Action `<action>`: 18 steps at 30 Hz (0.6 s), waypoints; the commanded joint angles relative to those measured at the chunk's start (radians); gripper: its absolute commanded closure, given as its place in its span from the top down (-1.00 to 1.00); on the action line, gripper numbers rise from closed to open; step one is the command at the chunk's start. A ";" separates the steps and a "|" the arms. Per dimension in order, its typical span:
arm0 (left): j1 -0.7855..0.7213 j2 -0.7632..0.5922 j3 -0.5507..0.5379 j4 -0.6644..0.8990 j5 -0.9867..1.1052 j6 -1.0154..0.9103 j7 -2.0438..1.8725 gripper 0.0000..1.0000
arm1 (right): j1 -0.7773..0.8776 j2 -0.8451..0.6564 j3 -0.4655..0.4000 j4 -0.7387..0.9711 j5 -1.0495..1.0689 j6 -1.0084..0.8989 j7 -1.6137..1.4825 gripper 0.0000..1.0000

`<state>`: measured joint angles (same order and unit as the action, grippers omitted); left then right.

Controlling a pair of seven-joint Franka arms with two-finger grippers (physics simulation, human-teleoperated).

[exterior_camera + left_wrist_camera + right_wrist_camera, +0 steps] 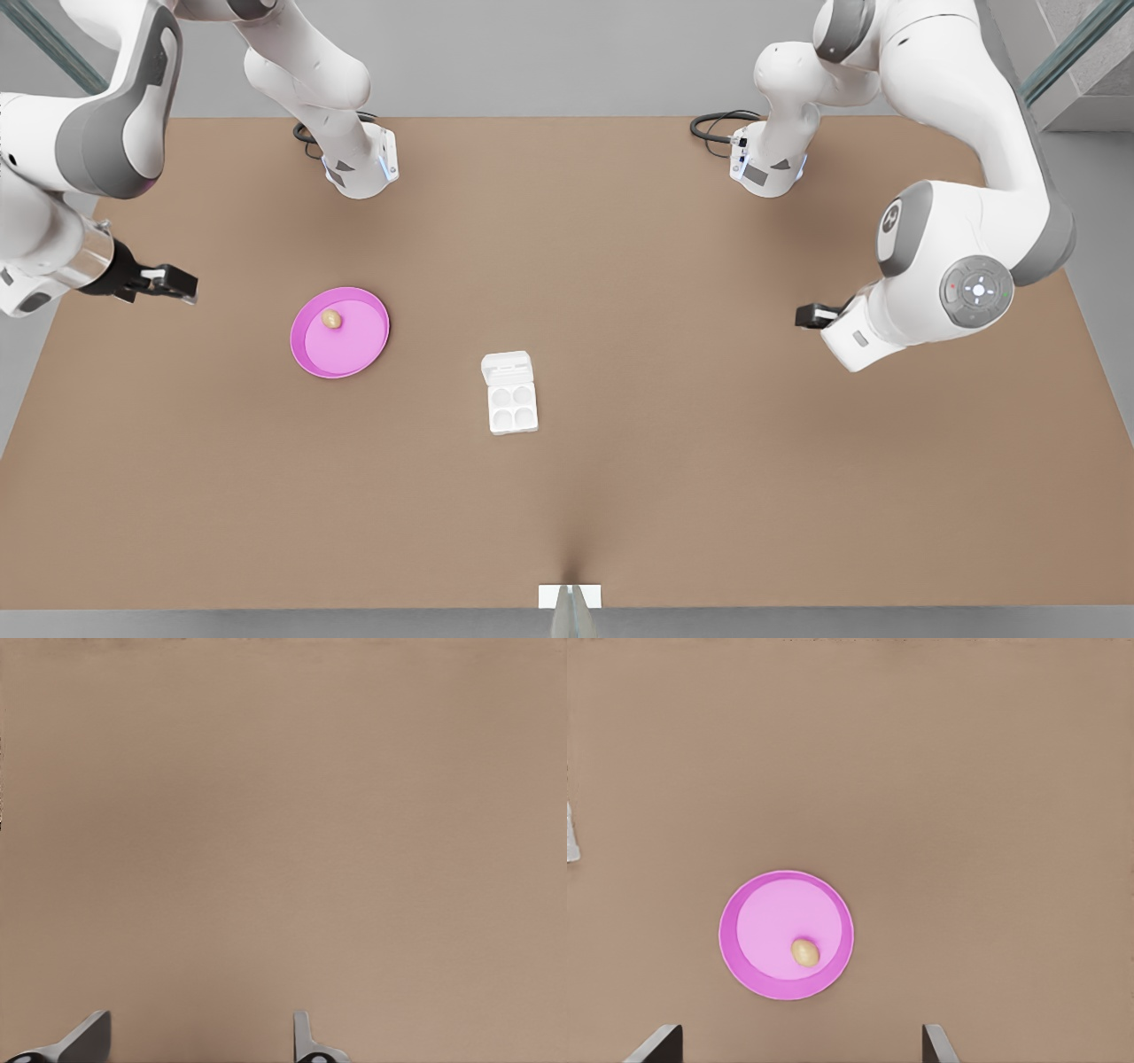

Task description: Pack egg into the box and close the box lid

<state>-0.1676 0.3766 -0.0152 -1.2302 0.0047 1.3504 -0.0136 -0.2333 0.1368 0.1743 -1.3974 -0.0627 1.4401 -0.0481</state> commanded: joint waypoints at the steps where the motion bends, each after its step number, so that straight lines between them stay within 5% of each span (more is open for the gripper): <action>1: -0.004 -0.002 0.000 -0.002 0.006 0.096 -0.025 1.00 | 0.000 -0.002 0.001 0.000 -0.002 0.077 -0.049 1.00; 5: -0.013 -0.025 0.000 -0.002 0.008 0.042 -0.082 1.00 | -0.001 0.004 0.001 -0.002 -0.002 0.080 -0.047 1.00; 10: 0.000 -0.087 0.006 0.002 0.012 -0.093 -0.094 1.00 | 0.060 0.208 -0.002 0.009 -0.017 0.157 -0.045 1.00; 15: 0.014 -0.070 0.004 -0.008 0.012 -0.031 -0.088 1.00 | 0.155 0.351 -0.002 0.009 -0.011 0.232 0.010 1.00; 18: 0.007 -0.057 0.004 -0.015 0.012 -0.030 -0.088 1.00 | 0.169 0.288 0.085 -0.192 0.015 0.500 0.060 1.00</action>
<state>-0.1586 0.3174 -0.0112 -1.2451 0.0157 1.3235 -0.0689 -0.0696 0.4334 0.2377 -1.5524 -0.0613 1.7273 -0.0515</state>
